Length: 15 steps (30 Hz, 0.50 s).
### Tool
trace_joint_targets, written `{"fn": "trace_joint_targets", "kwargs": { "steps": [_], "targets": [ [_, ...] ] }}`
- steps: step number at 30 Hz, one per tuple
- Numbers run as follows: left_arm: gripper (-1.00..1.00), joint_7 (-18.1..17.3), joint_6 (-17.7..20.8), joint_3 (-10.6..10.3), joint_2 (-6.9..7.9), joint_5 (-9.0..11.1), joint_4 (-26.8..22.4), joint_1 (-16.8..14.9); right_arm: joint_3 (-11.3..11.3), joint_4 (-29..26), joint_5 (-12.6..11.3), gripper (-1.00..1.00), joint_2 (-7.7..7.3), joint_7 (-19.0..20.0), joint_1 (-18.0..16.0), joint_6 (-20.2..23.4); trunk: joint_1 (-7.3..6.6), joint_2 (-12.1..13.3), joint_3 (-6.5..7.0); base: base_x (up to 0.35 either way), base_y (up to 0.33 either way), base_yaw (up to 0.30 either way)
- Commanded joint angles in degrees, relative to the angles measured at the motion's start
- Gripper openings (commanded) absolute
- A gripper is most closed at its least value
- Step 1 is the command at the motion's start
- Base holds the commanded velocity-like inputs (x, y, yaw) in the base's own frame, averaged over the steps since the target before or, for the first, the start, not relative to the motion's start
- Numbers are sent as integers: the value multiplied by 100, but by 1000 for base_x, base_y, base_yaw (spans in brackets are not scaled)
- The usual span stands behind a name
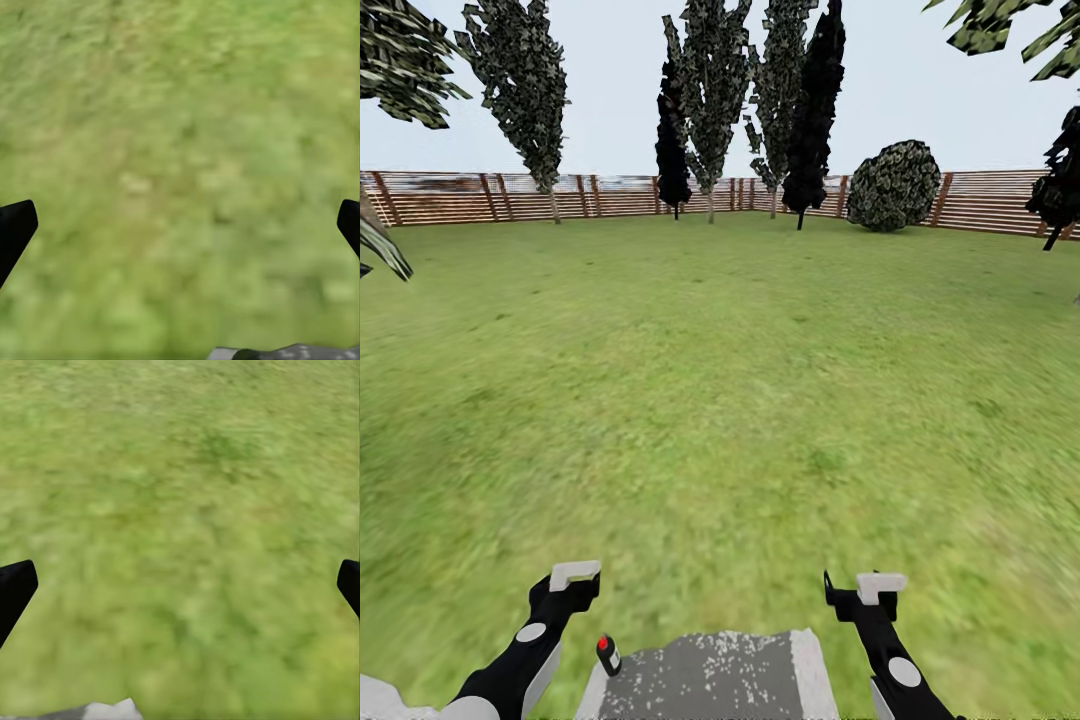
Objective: In the garden, pick up the pesticide atomizer on the floor and spray pesticide onto both trees until each tree trunk is fully covered.
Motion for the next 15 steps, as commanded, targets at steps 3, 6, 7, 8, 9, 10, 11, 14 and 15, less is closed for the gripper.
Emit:
{"fn": "trace_joint_targets", "kwargs": {
  "steps": [3,6,7,8,9,10,11,14,15],
  "targets": [
    [100,3,0,0,0,0,2,0,0,0,5,100,0,-4,-1,0,66,-122,-54,0,0,0],
    [100,4,0,0,0,0,11,0,-7,0,7,100,0,-11,1,-2,132,-242,-108,0,0,0],
    [100,4,0,0,0,0,13,0,-8,1,7,100,0,-15,1,-4,154,-282,-126,0,0,0],
    [100,4,0,0,0,0,15,0,-10,4,7,100,0,-21,0,-6,176,-323,-144,0,0,0],
    [100,4,0,0,0,0,16,0,-13,6,7,100,0,-26,0,-7,198,-363,-162,0,0,0],
    [100,4,-2,0,0,0,16,0,-14,7,7,100,0,-24,-1,-7,220,-403,-180,0,0,0],
    [100,4,-4,0,0,0,17,0,-14,10,7,100,-3,-17,-1,-8,242,-443,-198,0,0,0],
    [100,4,-7,0,0,1,17,0,-10,15,2,100,-7,-5,-2,-8,308,-563,-252,0,0,0],
    [100,4,-8,0,3,3,17,0,-10,19,1,100,-8,-3,0,-9,330,-603,-270,0,0,0]
  ]
}}
